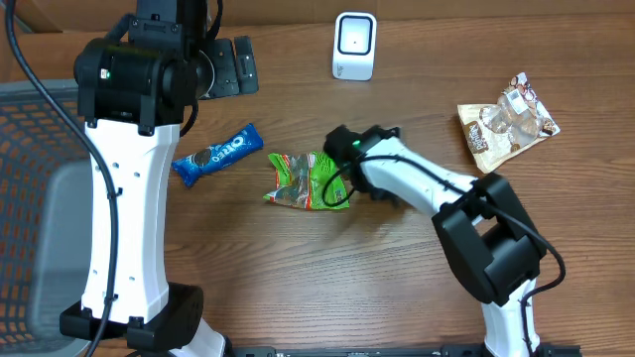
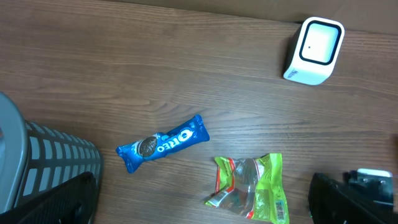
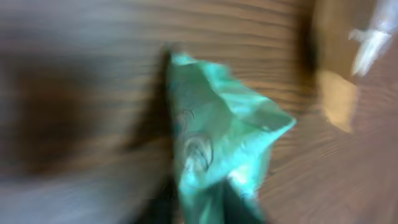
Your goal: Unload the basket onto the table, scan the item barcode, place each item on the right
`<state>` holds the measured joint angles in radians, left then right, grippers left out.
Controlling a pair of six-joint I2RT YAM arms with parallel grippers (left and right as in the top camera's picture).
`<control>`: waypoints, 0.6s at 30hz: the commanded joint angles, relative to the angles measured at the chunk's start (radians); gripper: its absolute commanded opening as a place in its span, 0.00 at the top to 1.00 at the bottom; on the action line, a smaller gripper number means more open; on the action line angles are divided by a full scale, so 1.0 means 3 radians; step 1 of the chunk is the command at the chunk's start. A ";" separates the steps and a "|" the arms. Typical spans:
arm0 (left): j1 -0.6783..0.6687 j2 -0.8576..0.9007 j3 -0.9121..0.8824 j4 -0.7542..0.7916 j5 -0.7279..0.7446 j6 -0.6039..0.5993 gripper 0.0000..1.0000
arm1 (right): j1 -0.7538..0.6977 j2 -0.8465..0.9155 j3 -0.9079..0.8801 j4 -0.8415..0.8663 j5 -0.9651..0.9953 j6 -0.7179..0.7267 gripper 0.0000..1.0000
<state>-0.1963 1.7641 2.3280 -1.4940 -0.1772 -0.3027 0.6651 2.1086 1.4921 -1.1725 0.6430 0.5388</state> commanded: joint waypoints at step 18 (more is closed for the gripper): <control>-0.0001 0.0004 -0.0006 0.0009 -0.0045 0.0064 0.00 | -0.0514 -0.0310 0.1111 -0.0398 -0.2417 -0.0971 0.36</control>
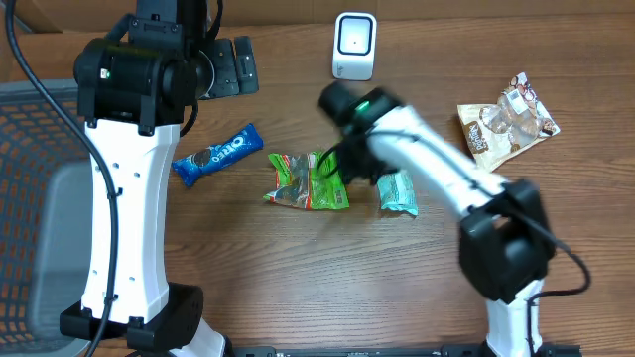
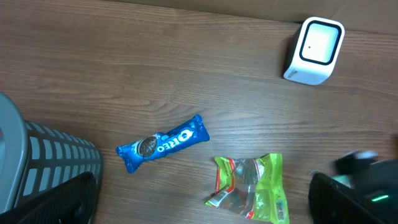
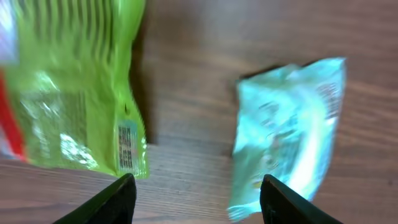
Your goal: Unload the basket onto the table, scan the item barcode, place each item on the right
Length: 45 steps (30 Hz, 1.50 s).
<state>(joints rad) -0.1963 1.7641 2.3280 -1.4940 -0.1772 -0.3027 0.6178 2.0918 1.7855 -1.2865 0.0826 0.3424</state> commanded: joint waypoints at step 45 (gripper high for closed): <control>-0.0001 0.0004 -0.0006 0.0009 -0.0045 0.0062 0.00 | -0.0971 -0.0263 -0.1820 0.1278 -0.1292 -0.0696 0.96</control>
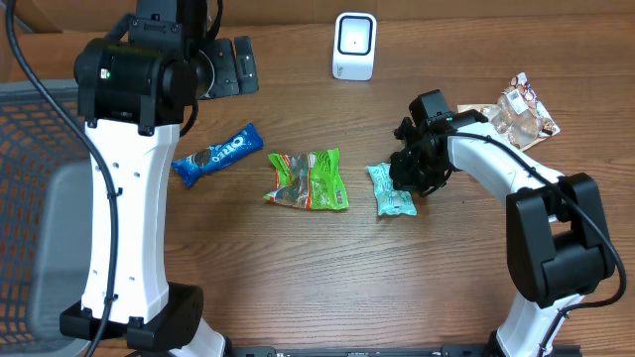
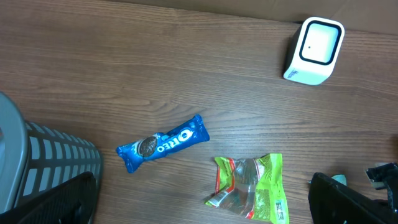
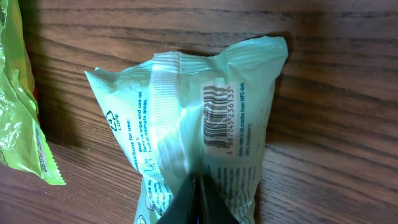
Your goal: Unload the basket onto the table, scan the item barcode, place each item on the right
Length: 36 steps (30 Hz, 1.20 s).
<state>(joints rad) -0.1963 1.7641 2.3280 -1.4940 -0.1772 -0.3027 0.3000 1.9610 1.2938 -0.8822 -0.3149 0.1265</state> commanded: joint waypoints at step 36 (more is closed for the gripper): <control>-0.0001 0.0004 -0.0006 0.0009 -0.0045 0.0062 0.00 | 0.0275 -0.0470 -0.0221 -0.0148 -0.0568 -0.0011 0.49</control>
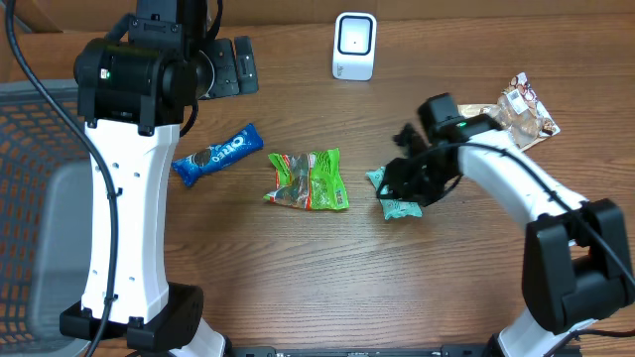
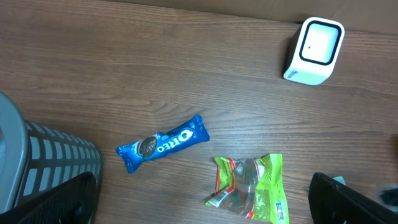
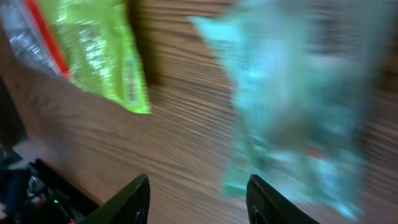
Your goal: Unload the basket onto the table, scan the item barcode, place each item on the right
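Note:
A mint-green packet (image 1: 399, 205) lies on the wooden table right of a bright green snack bag (image 1: 309, 179). In the blurred right wrist view the mint-green packet (image 3: 292, 124) fills the right half and the green snack bag (image 3: 93, 56) the upper left. My right gripper (image 1: 409, 179) hovers over the packet's left end, and in its wrist view the right gripper (image 3: 199, 199) is open with nothing between its fingers. The white scanner (image 1: 354, 45) stands at the back. My left gripper (image 1: 231, 66) is high at the back left; in its wrist view the left gripper (image 2: 202, 208) is open and empty.
A blue Oreo pack (image 1: 218, 154) lies left of the green bag. A brown snack bag (image 1: 506, 124) sits at the far right. A grey basket (image 1: 40, 208) stands off the table's left side, its rim also in the left wrist view (image 2: 43, 162).
My right gripper was shut with its tips on the mint packet, barcode side up. Now it is open and sits a little lower and further left over the packet. The left arm has not moved.
At first my right gripper was beside the green bag with the mint packet close under it. Then the packet lay on the table right of the green bag, the gripper open above. Later the gripper was shut, tips on the packet; now it is open again.

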`<state>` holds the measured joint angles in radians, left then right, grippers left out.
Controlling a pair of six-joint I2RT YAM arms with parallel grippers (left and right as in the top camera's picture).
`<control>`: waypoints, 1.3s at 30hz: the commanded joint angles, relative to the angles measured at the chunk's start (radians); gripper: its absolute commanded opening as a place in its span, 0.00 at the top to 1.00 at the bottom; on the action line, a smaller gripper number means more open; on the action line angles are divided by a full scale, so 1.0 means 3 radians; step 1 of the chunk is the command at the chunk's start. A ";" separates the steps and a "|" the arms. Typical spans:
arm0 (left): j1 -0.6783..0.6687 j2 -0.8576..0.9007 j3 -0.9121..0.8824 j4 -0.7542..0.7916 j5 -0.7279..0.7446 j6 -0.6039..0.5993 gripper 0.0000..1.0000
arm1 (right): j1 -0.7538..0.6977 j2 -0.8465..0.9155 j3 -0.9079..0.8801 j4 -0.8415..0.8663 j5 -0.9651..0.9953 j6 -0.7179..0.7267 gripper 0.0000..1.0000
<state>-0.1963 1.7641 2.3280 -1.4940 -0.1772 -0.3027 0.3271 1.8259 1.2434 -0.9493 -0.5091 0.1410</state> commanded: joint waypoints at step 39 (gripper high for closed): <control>-0.0001 0.0004 -0.0006 0.0009 -0.0045 0.0062 0.00 | -0.0760 0.0079 -0.0088 0.0385 0.0352 -0.0238 0.23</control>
<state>-0.1963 1.7641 2.3280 -1.4944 -0.1772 -0.3027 0.0914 1.8072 1.2503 -0.8562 -0.3161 0.0921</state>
